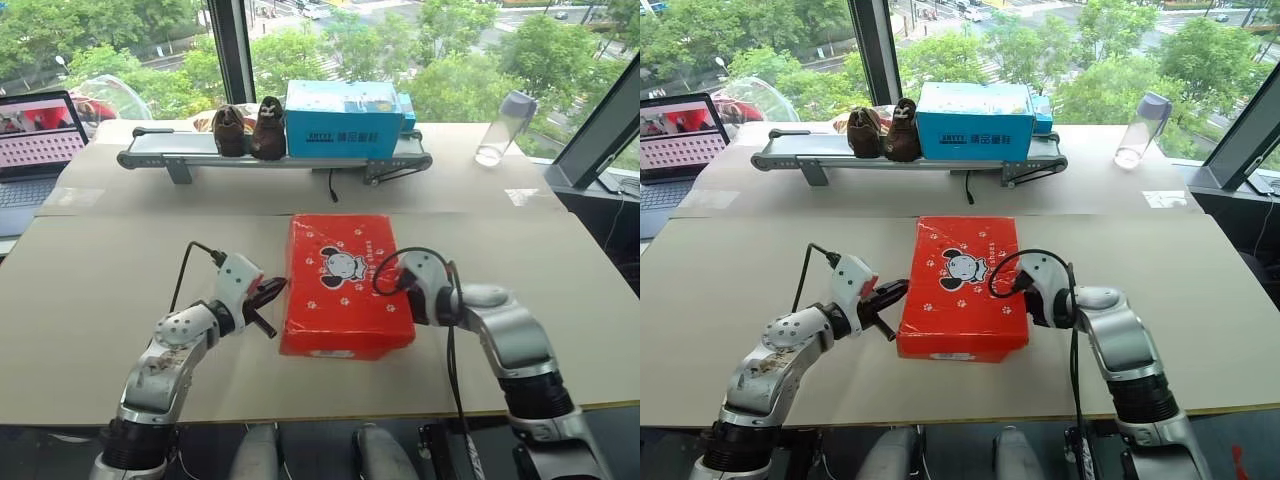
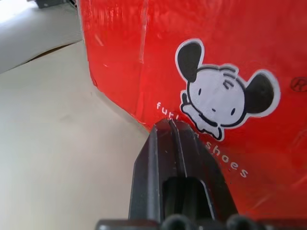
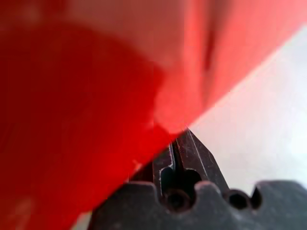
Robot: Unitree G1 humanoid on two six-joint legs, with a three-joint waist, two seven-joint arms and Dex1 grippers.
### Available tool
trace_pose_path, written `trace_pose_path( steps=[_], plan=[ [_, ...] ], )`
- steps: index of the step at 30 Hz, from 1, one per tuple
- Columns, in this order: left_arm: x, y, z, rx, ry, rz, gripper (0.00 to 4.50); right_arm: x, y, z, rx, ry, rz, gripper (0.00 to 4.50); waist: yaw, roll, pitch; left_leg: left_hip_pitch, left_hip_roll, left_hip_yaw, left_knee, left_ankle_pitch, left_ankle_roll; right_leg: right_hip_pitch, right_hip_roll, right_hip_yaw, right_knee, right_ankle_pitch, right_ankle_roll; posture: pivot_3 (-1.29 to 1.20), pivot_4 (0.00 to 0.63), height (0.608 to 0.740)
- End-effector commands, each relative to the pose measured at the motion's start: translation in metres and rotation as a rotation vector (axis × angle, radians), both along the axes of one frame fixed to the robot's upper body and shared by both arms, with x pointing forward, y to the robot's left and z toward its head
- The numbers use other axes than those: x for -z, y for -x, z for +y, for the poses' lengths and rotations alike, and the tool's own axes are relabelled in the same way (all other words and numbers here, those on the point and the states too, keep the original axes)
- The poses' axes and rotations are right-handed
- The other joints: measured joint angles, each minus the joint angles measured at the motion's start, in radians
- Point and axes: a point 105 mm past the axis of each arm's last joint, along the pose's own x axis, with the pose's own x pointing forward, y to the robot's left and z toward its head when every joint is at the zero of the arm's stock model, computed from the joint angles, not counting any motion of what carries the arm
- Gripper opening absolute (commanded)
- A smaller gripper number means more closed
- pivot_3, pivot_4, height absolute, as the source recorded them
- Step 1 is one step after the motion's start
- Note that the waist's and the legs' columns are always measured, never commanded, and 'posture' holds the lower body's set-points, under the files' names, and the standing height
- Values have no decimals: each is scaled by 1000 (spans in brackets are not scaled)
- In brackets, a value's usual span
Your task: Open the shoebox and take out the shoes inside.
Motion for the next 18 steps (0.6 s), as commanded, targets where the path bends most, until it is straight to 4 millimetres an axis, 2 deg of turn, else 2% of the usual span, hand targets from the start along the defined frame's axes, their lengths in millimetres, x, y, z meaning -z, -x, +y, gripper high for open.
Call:
trace_pose_path(
  steps=[1,3,5,8,13,16,18],
  plan=[
    [-1,-4,35,-74,-52,-2,0,1,-9,-34,66,43,-15,49,-1,0,0,0,0,0,0,0,0,0,0,0,0,0,0,0,150,740],
    [-4,-6,57,-105,-88,-5,0,5,-15,-58,123,65,2,49,0,0,0,0,0,0,-1,0,0,0,0,0,-1,-1,-1,0,150,740],
    [-8,-6,64,-103,-93,-8,0,5,-17,-66,137,58,6,49,2,0,0,0,0,0,-1,0,0,0,0,0,-1,-1,-1,0,150,740],
    [-30,5,71,11,-37,-4,0,-8,-11,-82,105,-2,30,49,12,-1,0,0,0,0,0,0,0,2,-1,0,-3,-1,0,0,150,740],
    [-65,58,63,334,20,70,0,-34,14,-82,-45,-89,88,49,6,-1,0,-3,0,2,-1,0,0,0,-2,0,-5,-1,0,0,150,740],
    [-88,72,68,391,-3,108,0,-47,28,-82,-114,-84,117,49,-2,-1,1,-3,1,2,-4,0,1,-2,-1,0,-4,-2,-1,0,150,740],
    [-108,75,68,405,4,105,0,-53,30,-82,-124,-89,122,49,-3,0,1,-1,2,2,-4,0,1,-2,0,0,-2,-5,1,0,150,740]
  ],
)
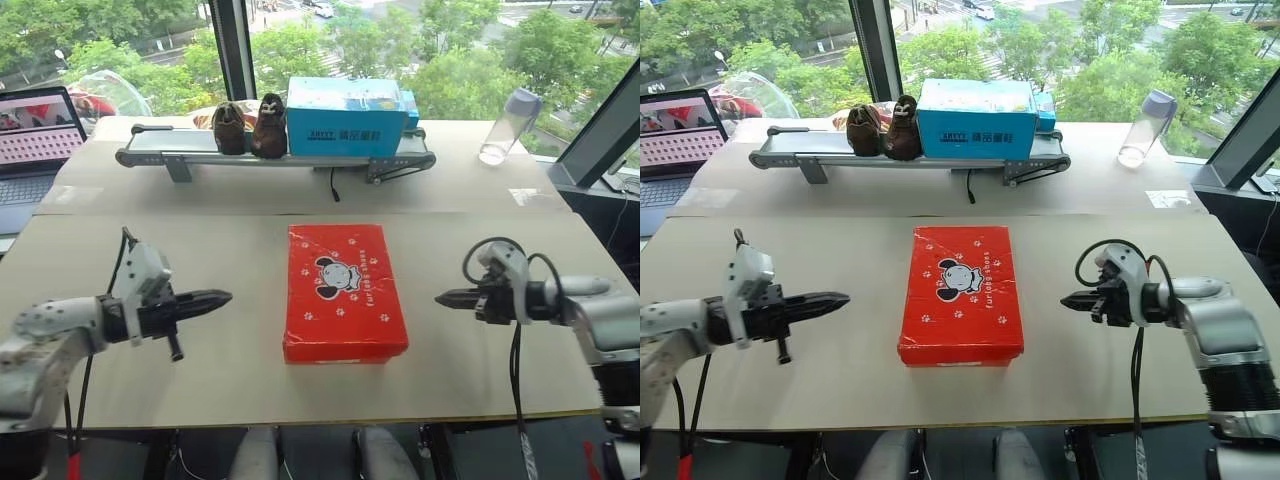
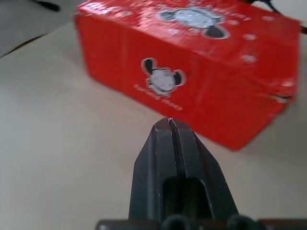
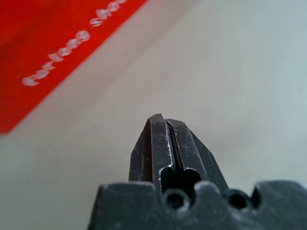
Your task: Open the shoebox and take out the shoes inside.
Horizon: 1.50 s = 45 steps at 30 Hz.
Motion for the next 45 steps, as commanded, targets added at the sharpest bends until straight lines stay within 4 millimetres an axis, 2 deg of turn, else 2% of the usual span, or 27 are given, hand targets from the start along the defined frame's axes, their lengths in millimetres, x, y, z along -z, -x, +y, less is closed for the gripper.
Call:
trace_pose_path(
  steps=[1,4,7,10,13,15,19,23,28,31,36,43,45],
  plan=[
    [-46,11,-4,74,28,-27,0,-24,5,5,-49,-28,-34,49,1,0,0,2,0,0,0,0,0,1,0,0,1,-3,1,0,150,740],
    [-58,20,-5,131,-52,-23,0,-22,3,6,-57,-7,-36,49,0,-1,0,3,0,0,1,0,0,2,0,0,0,-6,-3,0,150,740],
    [-75,22,-6,148,-72,-22,0,-12,3,10,-69,18,-28,49,1,-1,1,3,-1,3,1,-3,-4,2,-2,1,-1,-6,-3,0,150,740],
    [-83,10,-3,91,-152,-101,0,-6,-1,18,-69,14,-33,49,3,-1,1,3,0,3,0,0,-1,1,-1,1,-1,-6,-3,0,150,740],
    [-94,14,-9,134,-141,-83,649,-3,-5,26,-79,3,-49,0,4,-1,1,2,-1,3,0,0,0,1,-1,1,0,-5,0,0,150,740],
    [-102,15,-12,152,-149,-102,1510,0,-11,28,-70,19,-79,0,5,-2,1,2,0,3,0,0,0,0,0,1,0,-4,1,0,150,740],
    [-111,18,-16,173,-178,-110,2918,3,-24,28,-60,54,-145,0,4,-2,1,1,0,3,1,0,0,0,-1,1,0,-4,1,0,150,740],
    [-117,24,-20,199,-209,-105,4392,-4,-30,43,-96,-3,-170,0,2,-2,1,1,0,3,0,0,0,0,-1,1,1,-3,3,0,150,740],
    [-126,23,-17,174,-257,-172,4451,-7,-32,75,-204,-71,-156,0,1,-2,1,1,0,3,1,0,0,0,0,1,1,-3,4,0,150,740],
    [-119,17,-10,136,-279,-179,4451,-8,-33,92,-259,-109,-163,0,2,-2,1,2,0,3,1,0,0,0,0,1,1,-3,4,0,150,740],
    [-119,16,-4,110,-284,-183,4451,-21,-36,101,-281,-180,-175,0,3,-3,2,0,0,3,1,0,0,-1,0,1,2,-2,3,0,150,740],
    [-125,19,7,82,-379,-200,4451,-89,-25,120,-370,-400,-178,0,-5,-3,2,0,1,3,1,0,0,-1,1,1,2,-2,3,0,150,740],
    [-140,23,7,72,-365,-224,4451,-111,-16,134,-439,-472,-183,0,-4,-4,3,0,1,3,0,0,0,-1,1,1,3,-1,1,0,150,740]
  ],
)
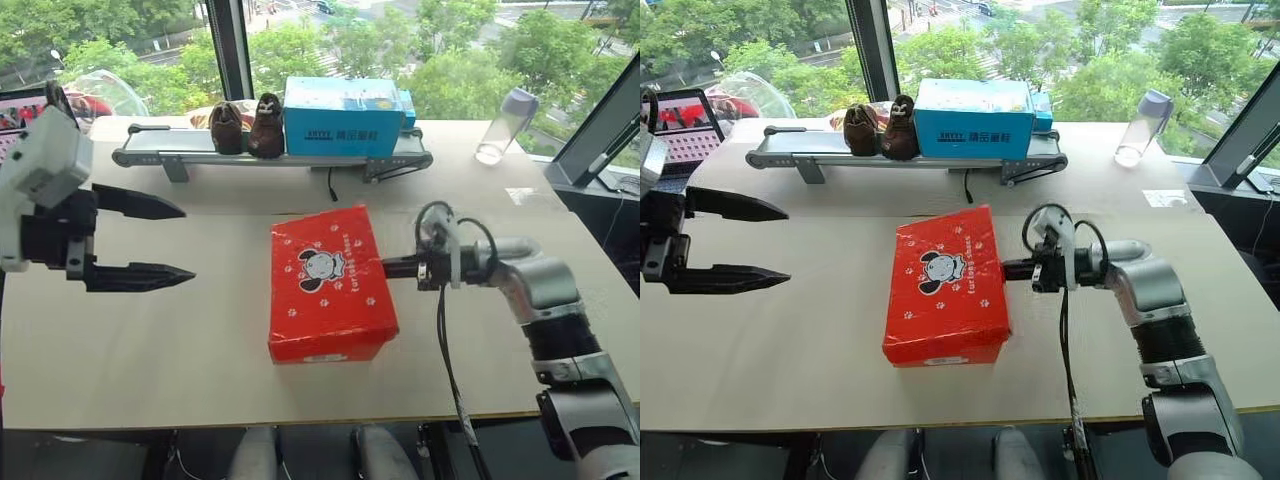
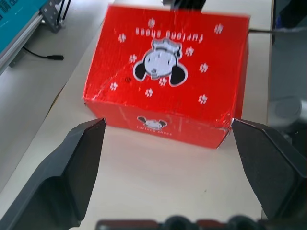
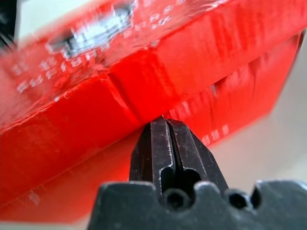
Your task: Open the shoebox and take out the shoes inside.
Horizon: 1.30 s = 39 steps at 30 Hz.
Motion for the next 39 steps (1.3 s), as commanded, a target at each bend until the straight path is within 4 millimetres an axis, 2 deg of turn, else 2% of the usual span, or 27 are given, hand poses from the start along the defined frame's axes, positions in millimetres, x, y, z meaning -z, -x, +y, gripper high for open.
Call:
trace_pose_path(
  steps=[1,3,7,10,13,15,18,23,25,28,33,34,38,39],
  plan=[
    [-37,11,1,-2,-8,-105,4451,-52,18,28,-143,-150,-47,0,0,-1,0,0,0,0,0,0,0,0,0,0,0,0,0,0,150,740],
    [-50,20,-3,19,4,-116,4451,-65,21,50,-193,-187,-37,0,-9,-3,2,0,1,0,0,0,0,-1,1,0,0,0,1,0,150,740],
    [-66,28,-8,35,20,-133,4451,-60,10,93,-140,-130,-23,0,-17,-3,2,0,1,0,-1,0,0,0,1,0,0,-1,1,0,150,740],
    [-79,37,-12,37,41,-144,4451,-64,21,138,-223,-149,-29,0,-18,-3,2,0,1,0,-1,0,0,-1,1,0,1,-1,1,0,150,740],
    [-83,39,-15,33,39,-156,4451,-52,25,172,-258,-116,-73,0,-23,-3,2,-1,1,0,-1,0,0,-2,2,0,2,-1,1,0,150,740],
    [-83,40,-17,33,36,-153,4451,-44,23,182,-250,-84,-108,0,-21,-3,3,-1,1,0,-1,0,0,-3,2,0,2,-1,1,0,150,740],
    [-85,43,-19,34,45,-148,4451,-41,12,180,-178,-61,-116,0,-15,-5,3,-2,1,-1,0,0,0,-2,1,-1,2,-1,0,0,150,740],
    [-76,35,-16,17,56,-125,4451,-58,-16,145,19,-3,-197,0,-13,-8,3,-2,1,0,1,0,-1,-1,0,-1,2,0,-1,0,150,740],
    [-66,27,-14,13,55,-109,4451,-65,-15,128,26,26,-195,0,-13,-7,3,-2,1,0,0,0,0,-2,0,-1,2,1,-3,0,150,740],
    [-55,16,-13,14,65,-101,4451,-63,-10,109,29,115,-193,0,-15,-7,4,-2,1,0,-1,0,0,-3,1,-1,2,1,-4,0,150,740],
    [-36,-2,-6,9,49,-94,4500,-42,-9,89,71,236,-146,1360,-24,-7,4,-2,2,0,-1,0,0,-4,2,-1,4,1,-5,0,150,740],
    [-35,-4,-5,9,45,-94,4500,-40,-9,88,78,245,-144,1784,-24,-7,4,-2,2,0,-1,0,0,-4,2,-1,4,1,-6,0,150,740],
    [-28,-13,-2,7,38,-95,4500,-28,-4,90,48,275,-138,3235,-18,-7,4,-2,2,0,0,0,0,-4,2,-1,4,1,-5,0,150,740],
    [-27,-14,0,5,33,-94,4500,-25,-1,93,29,270,-121,3476,-17,-7,4,-3,2,0,0,0,0,-4,2,-1,4,1,-5,0,150,740]
  ],
)
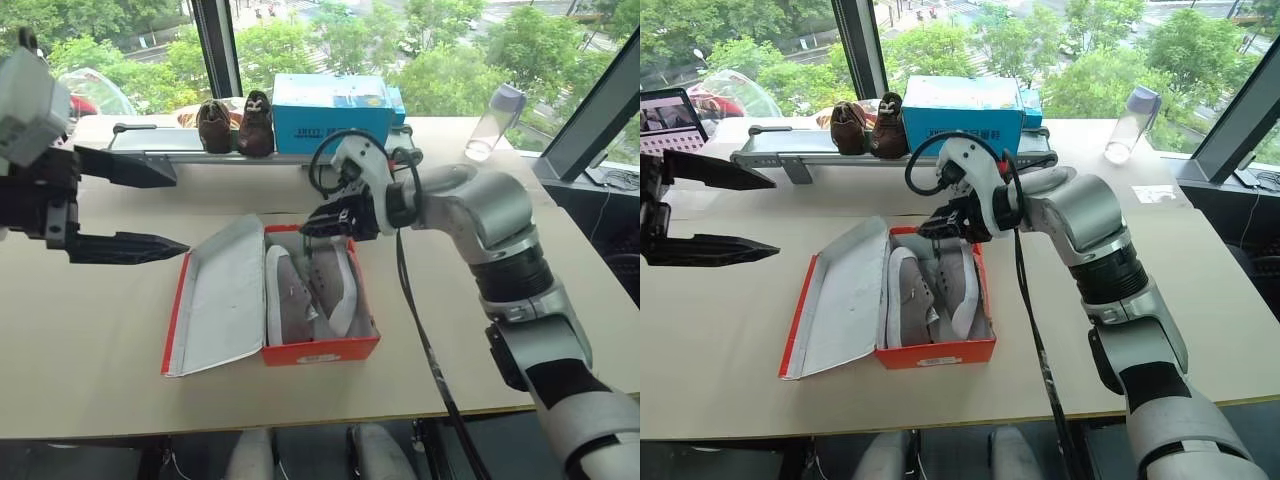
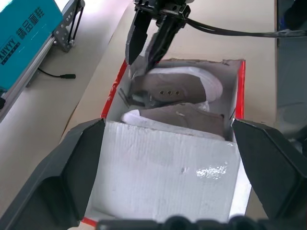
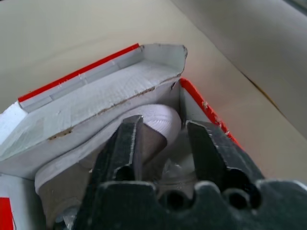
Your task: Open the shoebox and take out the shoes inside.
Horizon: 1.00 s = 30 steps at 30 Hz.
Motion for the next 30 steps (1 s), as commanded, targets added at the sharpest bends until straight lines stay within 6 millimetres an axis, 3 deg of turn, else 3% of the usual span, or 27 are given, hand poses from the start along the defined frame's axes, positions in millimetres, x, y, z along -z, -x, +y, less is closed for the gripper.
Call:
trace_pose_path(
  steps=[1,3,7,14,23,28,30],
  plan=[
    [-6,-3,4,-5,-31,-54,4500,-4,14,8,-72,-13,0,3856,1,0,0,0,0,0,0,0,0,0,0,0,0,0,0,0,150,740],
    [-5,-4,5,-8,-39,-53,4500,7,20,7,-101,-4,42,4473,2,0,0,0,0,0,0,0,0,0,0,0,0,0,0,0,150,740],
    [-5,-3,7,-12,-44,-51,4500,26,30,-1,-124,15,125,4473,3,0,0,-1,0,0,1,0,0,0,0,0,0,0,0,0,150,740],
    [0,-3,7,-12,-41,-40,4500,36,45,1,-166,15,236,4473,1,0,0,0,0,0,1,0,0,0,0,0,0,0,0,0,150,740],
    [-1,-1,4,-12,-40,-47,4500,75,31,17,-114,83,256,4473,2,-1,0,0,0,0,1,0,0,1,0,0,0,0,1,0,150,740],
    [-2,1,4,-23,-47,-55,4500,78,24,21,-104,89,232,4473,1,-1,-1,3,0,0,2,0,0,4,0,0,0,0,2,0,150,740],
    [-3,2,4,-25,-49,-58,4500,75,21,23,-92,65,241,3974,1,-2,-1,4,1,0,2,0,0,5,0,0,0,0,2,0,150,740]
  ],
)
